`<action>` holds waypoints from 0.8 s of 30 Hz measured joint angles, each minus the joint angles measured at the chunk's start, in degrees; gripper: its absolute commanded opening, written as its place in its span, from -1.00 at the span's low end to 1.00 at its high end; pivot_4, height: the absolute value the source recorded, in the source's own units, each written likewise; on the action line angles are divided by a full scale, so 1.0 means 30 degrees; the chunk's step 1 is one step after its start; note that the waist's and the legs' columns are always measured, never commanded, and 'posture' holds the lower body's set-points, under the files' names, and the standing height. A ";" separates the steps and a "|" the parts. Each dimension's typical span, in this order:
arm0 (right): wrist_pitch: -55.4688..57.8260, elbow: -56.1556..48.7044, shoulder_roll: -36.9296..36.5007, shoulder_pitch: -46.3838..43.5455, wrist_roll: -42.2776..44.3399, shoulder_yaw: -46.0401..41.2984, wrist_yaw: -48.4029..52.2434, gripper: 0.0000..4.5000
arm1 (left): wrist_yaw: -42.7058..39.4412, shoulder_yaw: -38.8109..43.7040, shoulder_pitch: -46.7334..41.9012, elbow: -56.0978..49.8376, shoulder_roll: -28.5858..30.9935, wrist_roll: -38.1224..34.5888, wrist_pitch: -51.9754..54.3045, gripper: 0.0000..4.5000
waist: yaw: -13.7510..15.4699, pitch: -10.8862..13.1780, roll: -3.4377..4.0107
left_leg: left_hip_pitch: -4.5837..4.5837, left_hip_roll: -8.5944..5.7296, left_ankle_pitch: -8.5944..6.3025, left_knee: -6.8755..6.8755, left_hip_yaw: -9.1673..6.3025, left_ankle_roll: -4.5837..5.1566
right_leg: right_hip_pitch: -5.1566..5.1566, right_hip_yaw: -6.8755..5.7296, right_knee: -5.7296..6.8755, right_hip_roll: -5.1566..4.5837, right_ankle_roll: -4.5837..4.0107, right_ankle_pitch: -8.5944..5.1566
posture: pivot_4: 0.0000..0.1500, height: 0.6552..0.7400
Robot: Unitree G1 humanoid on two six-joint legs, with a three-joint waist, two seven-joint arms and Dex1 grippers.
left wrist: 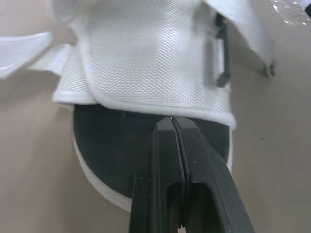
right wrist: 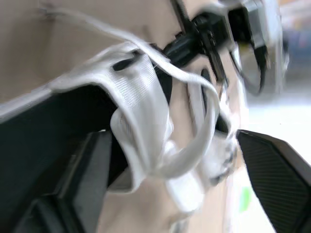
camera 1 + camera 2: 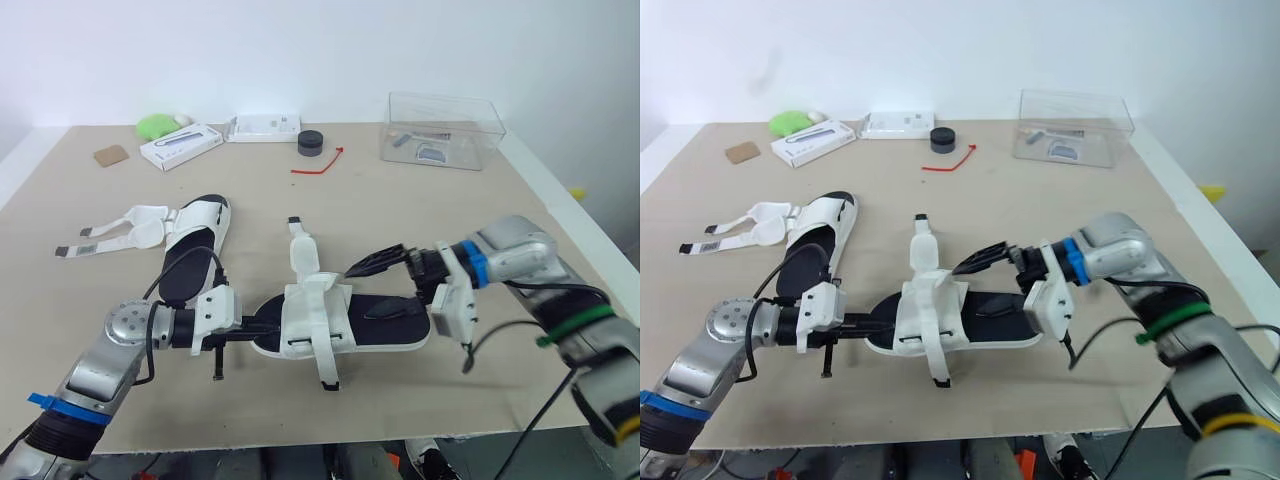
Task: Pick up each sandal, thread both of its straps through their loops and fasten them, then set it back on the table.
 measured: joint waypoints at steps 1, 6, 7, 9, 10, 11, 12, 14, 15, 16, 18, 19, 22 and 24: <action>0.3378 -0.1960 -0.0932 0.0982 0.1522 -0.0073 -0.0179 0.97 | -0.0008 -0.0015 -0.0074 0.0074 -0.0025 0.0005 0.0013 -1.00 | 0.0006 0.0009 0.0016 | -0.0015 -0.0002 -0.0003 0.0001 0.0005 0.0001 | -0.0013 0.0002 0.0001 -0.0012 0.0004 -0.0002 | 1.00 1.00; 1.8908 -1.1136 -0.5233 0.3379 1.0431 -0.1328 -0.3585 0.97 | -0.0077 0.0004 -0.0084 0.0163 -0.0003 0.0007 0.0016 -1.00 | -0.0110 0.0016 0.0028 | -0.0014 0.0014 -0.0012 -0.0001 0.0003 -0.0017 | -0.0001 -0.0048 -0.0008 -0.0019 0.0083 -0.0058 | 1.00 1.00; 2.1353 -1.2632 -0.5477 0.3712 1.2182 -0.1799 -0.4377 0.97 | -0.0081 0.0001 -0.0085 0.0162 -0.0003 0.0003 0.0022 -1.00 | -0.0104 0.0014 0.0022 | -0.0002 0.0017 -0.0008 0.0000 -0.0010 -0.0020 | -0.0001 -0.0058 -0.0008 -0.0014 0.0129 -0.0082 | 1.00 1.00; 2.4568 -1.4328 -0.5344 0.4415 1.4168 -0.2148 -0.5522 0.97 | -0.0104 0.0000 -0.0068 0.0167 0.0002 0.0001 0.0030 -1.00 | -0.0046 0.0011 0.0004 | -0.0001 0.0016 0.0007 0.0006 -0.0053 -0.0043 | 0.0005 -0.0065 -0.0009 0.0008 0.0154 -0.0087 | 1.00 1.00; 2.5937 -1.4817 -0.5129 0.4785 1.4779 -0.2184 -0.6015 0.97 | -0.0111 0.0000 -0.0048 0.0168 0.0008 0.0000 0.0032 -1.00 | -0.0035 0.0011 0.0003 | -0.0004 0.0012 0.0013 0.0009 -0.0062 -0.0049 | 0.0006 -0.0067 -0.0008 0.0010 0.0159 -0.0086 | 1.00 1.00; 2.7409 -1.5087 -0.4738 0.5094 1.5193 -0.2240 -0.6698 0.97 | -0.0116 0.0000 -0.0038 0.0168 0.0008 -0.0006 0.0047 -1.00 | -0.0030 0.0010 0.0001 | -0.0011 0.0009 0.0014 0.0013 -0.0056 -0.0050 | 0.0007 -0.0058 -0.0009 0.0010 0.0171 -0.0080 | 1.00 1.00; 2.8610 -1.5173 -0.4402 0.5359 1.5322 -0.2246 -0.7367 0.97 | -0.0114 0.0000 -0.0040 0.0164 0.0007 -0.0027 0.0090 -1.00 | -0.0038 0.0010 0.0000 | -0.0016 0.0004 0.0015 0.0019 -0.0049 -0.0050 | 0.0004 -0.0050 -0.0010 0.0009 0.0180 -0.0075 | 1.00 1.00; 3.0538 -1.5168 -0.3482 0.5961 1.5022 -0.2297 -0.8592 0.97 | -0.0094 0.0001 -0.0051 0.0155 -0.0008 -0.0112 0.0427 -1.00 | -0.0050 0.0007 -0.0005 | -0.0036 -0.0007 0.0015 0.0023 -0.0045 -0.0050 | -0.0006 -0.0041 -0.0018 0.0011 0.0202 -0.0076 | 1.00 1.00; 3.0920 -1.5169 -0.3276 0.6099 1.4930 -0.2293 -0.8804 0.97 | -0.0090 0.0001 -0.0055 0.0154 -0.0024 -0.0165 0.0456 -1.00 | -0.0049 0.0008 -0.0006 | -0.0050 -0.0013 0.0014 0.0026 -0.0048 -0.0050 | -0.0013 -0.0043 -0.0019 0.0019 0.0211 -0.0081 | 1.00 1.00; 3.1458 -1.5174 -0.2957 0.6229 1.4678 -0.2311 -0.9095 0.97 | -0.0084 0.0001 -0.0073 0.0155 -0.0050 -0.0233 0.0525 -1.00 | -0.0048 0.0007 -0.0005 | -0.0062 -0.0023 0.0014 0.0025 -0.0052 -0.0049 | -0.0021 -0.0044 -0.0019 0.0048 0.0219 -0.0085 | 1.00 1.00; 3.2166 -1.5280 -0.2455 0.6564 1.4175 -0.2456 -0.9385 0.97 | -0.0065 0.0002 -0.0161 0.0154 -0.0104 -0.0293 0.0736 -1.00 | -0.0040 0.0006 -0.0008 | -0.0088 -0.0030 0.0012 0.0028 -0.0079 -0.0047 | -0.0021 -0.0056 -0.0029 0.0048 0.0233 -0.0094 | 1.00 1.00; 3.2568 -1.5326 -0.2151 0.6811 1.3995 -0.2576 -0.9547 0.97 | -0.0054 0.0003 -0.0199 0.0156 -0.0122 -0.0326 0.0810 -1.00 | -0.0038 0.0005 -0.0009 | -0.0098 -0.0034 0.0010 0.0028 -0.0092 -0.0044 | -0.0021 -0.0064 -0.0032 0.0045 0.0241 -0.0100 | 1.00 1.00; 3.3630 -1.5324 -0.1019 0.7187 1.3793 -0.3146 -1.0345 0.97 | -0.0055 0.0003 -0.0401 0.0159 -0.0148 -0.0367 0.0852 -1.00 | -0.0043 0.0005 -0.0012 | -0.0121 -0.0047 0.0004 0.0035 -0.0101 -0.0037 | -0.0028 -0.0066 -0.0041 0.0037 0.0248 -0.0100 | 1.00 1.00; 3.4286 -1.5321 -0.0348 0.7338 1.3763 -0.3684 -1.0758 0.97 | -0.0070 0.0003 -0.0501 0.0229 -0.0149 -0.0365 0.0854 -1.00 | -0.0042 0.0006 -0.0016 | -0.0123 -0.0051 0.0004 0.0036 -0.0111 -0.0036 | -0.0025 -0.0074 -0.0045 0.0037 0.0249 -0.0100 | 1.00 1.00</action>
